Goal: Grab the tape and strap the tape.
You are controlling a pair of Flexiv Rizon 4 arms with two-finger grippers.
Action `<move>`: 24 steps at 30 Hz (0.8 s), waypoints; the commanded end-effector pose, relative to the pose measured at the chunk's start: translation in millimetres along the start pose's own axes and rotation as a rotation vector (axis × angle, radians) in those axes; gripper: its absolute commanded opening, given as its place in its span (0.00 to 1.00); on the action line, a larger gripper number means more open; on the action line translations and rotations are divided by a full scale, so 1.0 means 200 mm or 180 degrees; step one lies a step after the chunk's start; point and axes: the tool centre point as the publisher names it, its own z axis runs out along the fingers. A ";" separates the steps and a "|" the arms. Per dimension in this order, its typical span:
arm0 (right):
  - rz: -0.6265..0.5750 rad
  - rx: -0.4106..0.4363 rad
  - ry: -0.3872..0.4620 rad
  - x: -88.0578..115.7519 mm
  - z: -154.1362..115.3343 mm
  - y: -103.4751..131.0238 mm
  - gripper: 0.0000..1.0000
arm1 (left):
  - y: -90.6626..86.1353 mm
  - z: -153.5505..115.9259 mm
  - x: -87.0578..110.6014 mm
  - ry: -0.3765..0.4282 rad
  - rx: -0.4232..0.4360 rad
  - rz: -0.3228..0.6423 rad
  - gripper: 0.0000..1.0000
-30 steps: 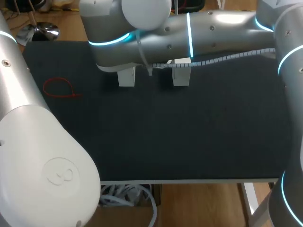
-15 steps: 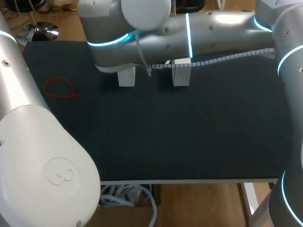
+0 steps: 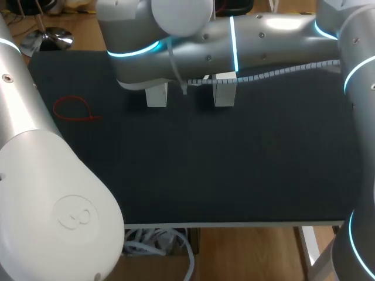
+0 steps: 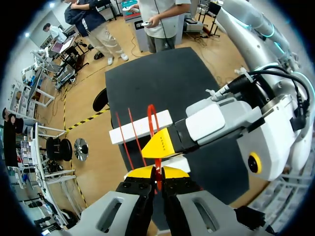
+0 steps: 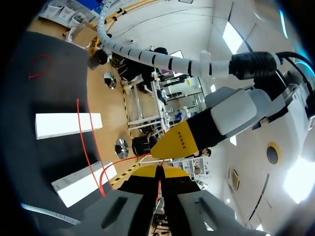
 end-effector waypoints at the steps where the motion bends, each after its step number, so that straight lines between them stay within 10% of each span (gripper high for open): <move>1: -0.0011 -0.0017 0.0029 -0.01 0.00 0.01 0.00 | -0.01 -0.01 -0.01 0.0016 -0.0013 -0.0002 0.00; 24: -0.0055 -0.0116 0.0033 -0.02 0.00 0.03 0.00 | -0.01 -0.01 -0.01 0.0016 -0.0013 -0.0002 0.00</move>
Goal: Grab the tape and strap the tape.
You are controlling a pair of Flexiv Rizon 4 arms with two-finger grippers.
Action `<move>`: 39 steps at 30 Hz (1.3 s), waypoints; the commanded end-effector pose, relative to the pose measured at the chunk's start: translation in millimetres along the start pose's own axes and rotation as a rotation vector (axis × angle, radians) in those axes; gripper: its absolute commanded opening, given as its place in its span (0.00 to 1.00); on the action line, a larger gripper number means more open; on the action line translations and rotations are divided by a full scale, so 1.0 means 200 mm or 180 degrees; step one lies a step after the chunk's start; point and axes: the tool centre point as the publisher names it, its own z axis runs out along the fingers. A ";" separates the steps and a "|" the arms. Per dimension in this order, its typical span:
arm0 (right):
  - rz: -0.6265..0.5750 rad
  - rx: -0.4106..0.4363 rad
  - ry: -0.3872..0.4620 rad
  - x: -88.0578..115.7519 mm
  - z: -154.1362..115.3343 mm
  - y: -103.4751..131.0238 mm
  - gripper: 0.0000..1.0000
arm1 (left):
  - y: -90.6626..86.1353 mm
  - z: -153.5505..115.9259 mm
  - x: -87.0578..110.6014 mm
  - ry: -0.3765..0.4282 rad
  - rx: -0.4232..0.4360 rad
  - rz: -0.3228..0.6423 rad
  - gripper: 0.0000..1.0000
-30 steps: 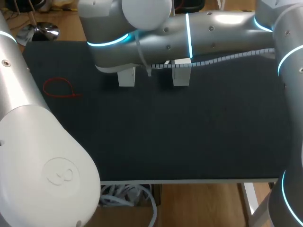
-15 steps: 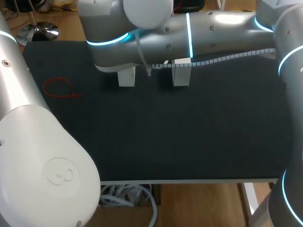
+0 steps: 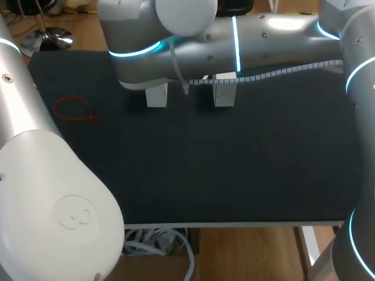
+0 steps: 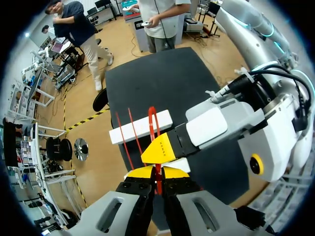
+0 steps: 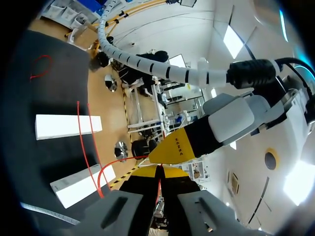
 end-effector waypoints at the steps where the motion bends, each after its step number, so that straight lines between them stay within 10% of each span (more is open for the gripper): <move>1: -0.0006 -0.0013 0.0029 -0.01 0.00 0.00 0.00 | -0.01 -0.01 -0.01 0.0016 -0.0013 -0.0002 0.00; 18: 0.0044 -0.0028 0.0033 -0.01 0.00 -0.02 0.00 | -0.01 -0.01 -0.01 0.0016 -0.0013 -0.0002 0.00; 24: 0.0046 -0.0039 0.0038 -0.01 0.00 -0.02 0.42 | -0.01 -0.01 -0.01 0.0016 -0.0013 -0.0002 0.00; 39: 0.0038 -0.0043 0.0039 -0.01 0.00 -0.05 0.31 | -0.01 -0.01 -0.01 0.0016 -0.0013 -0.0002 0.00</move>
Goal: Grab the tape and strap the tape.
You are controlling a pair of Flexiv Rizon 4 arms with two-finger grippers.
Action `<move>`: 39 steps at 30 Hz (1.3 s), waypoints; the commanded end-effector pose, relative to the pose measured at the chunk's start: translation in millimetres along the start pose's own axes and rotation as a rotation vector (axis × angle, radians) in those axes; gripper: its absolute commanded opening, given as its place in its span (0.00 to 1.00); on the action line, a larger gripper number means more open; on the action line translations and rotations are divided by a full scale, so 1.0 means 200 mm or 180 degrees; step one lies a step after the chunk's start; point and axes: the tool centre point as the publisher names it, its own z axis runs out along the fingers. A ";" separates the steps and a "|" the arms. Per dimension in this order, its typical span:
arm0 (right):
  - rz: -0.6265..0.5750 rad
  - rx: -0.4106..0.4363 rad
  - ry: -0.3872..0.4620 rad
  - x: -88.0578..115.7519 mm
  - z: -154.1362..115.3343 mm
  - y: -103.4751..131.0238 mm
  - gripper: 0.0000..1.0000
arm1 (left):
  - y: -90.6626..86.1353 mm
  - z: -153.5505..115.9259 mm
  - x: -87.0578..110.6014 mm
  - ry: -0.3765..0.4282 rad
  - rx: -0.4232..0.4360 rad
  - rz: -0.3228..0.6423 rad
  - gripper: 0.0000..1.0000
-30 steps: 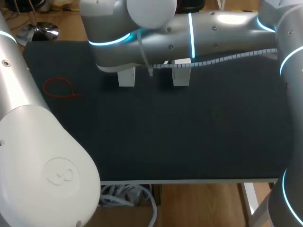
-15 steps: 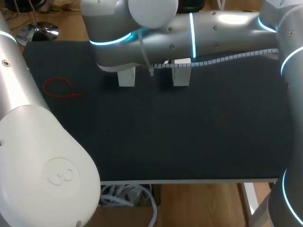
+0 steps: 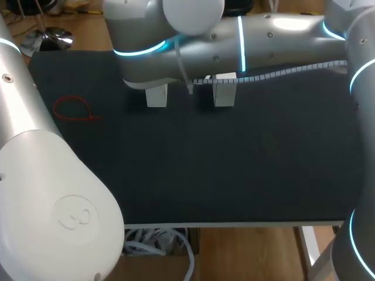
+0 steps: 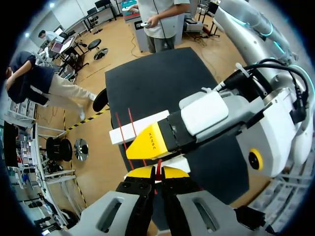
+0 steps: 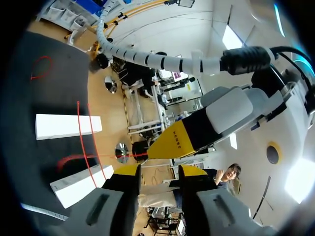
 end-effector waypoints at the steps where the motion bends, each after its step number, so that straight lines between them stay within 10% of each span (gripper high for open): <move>1: -0.0005 -0.0020 0.0017 -0.01 -0.01 -0.02 0.36 | -0.01 -0.01 -0.01 0.0016 -0.0015 -0.0004 0.00; 3: 0.0002 -0.0040 -0.0003 -0.02 -0.02 -0.02 0.51 | -0.01 -0.01 -0.01 0.0016 -0.0015 -0.0004 0.00; 4: 0.0008 -0.0047 -0.0008 -0.02 -0.02 -0.03 0.85 | -0.01 -0.01 -0.01 0.0016 -0.0015 -0.0004 0.00; 6: 0.0015 -0.0047 -0.0023 -0.02 -0.02 -0.04 0.99 | -0.01 -0.01 -0.01 0.0016 -0.0015 -0.0004 0.00; 27: 0.0199 -0.0113 -0.0070 -0.06 -0.07 -0.28 1.00 | -0.01 -0.01 -0.01 0.0016 -0.0015 -0.0004 0.00; 39: 0.0078 -0.0307 -0.0035 -0.09 -0.08 -0.40 1.00 | 0.05 -0.06 0.15 -0.0370 -0.0208 -0.0683 0.00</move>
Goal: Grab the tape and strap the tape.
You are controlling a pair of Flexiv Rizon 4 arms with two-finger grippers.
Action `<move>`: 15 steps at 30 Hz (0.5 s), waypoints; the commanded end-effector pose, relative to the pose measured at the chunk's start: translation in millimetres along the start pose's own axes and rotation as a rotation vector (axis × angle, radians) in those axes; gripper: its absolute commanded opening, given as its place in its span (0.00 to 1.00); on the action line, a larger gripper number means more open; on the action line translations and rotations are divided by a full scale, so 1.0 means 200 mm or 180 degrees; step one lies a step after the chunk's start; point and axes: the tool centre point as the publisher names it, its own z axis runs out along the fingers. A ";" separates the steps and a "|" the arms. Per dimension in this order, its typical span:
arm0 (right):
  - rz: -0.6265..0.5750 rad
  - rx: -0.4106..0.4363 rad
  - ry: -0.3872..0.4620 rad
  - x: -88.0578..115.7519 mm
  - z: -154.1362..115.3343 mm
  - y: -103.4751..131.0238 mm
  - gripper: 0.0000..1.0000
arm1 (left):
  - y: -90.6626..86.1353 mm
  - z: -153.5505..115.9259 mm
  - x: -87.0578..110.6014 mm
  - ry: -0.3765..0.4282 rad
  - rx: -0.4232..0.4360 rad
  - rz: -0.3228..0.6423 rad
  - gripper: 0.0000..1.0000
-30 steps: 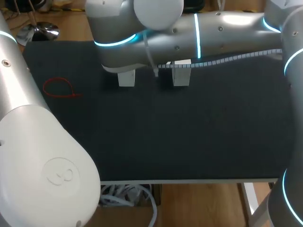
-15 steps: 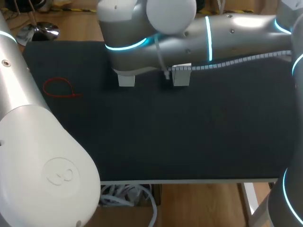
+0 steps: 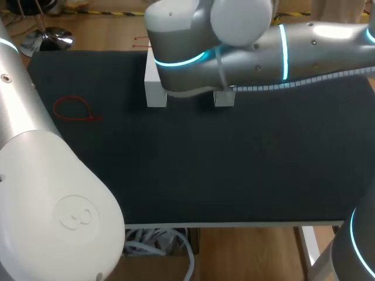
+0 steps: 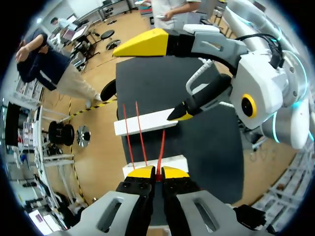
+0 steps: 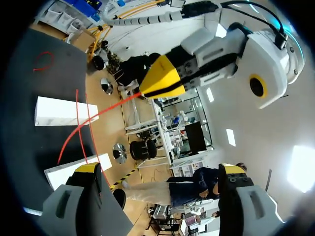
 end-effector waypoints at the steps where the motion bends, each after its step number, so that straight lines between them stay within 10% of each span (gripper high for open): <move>1: -0.0044 -0.0215 0.0058 -0.03 -0.02 -0.06 1.00 | 0.09 -0.04 0.17 -0.0227 -0.0086 -0.0286 0.00; 15: -0.0093 -0.0414 0.0117 -0.03 -0.03 -0.08 1.00 | 0.68 -0.22 0.50 -0.0186 -0.0876 -0.1445 0.00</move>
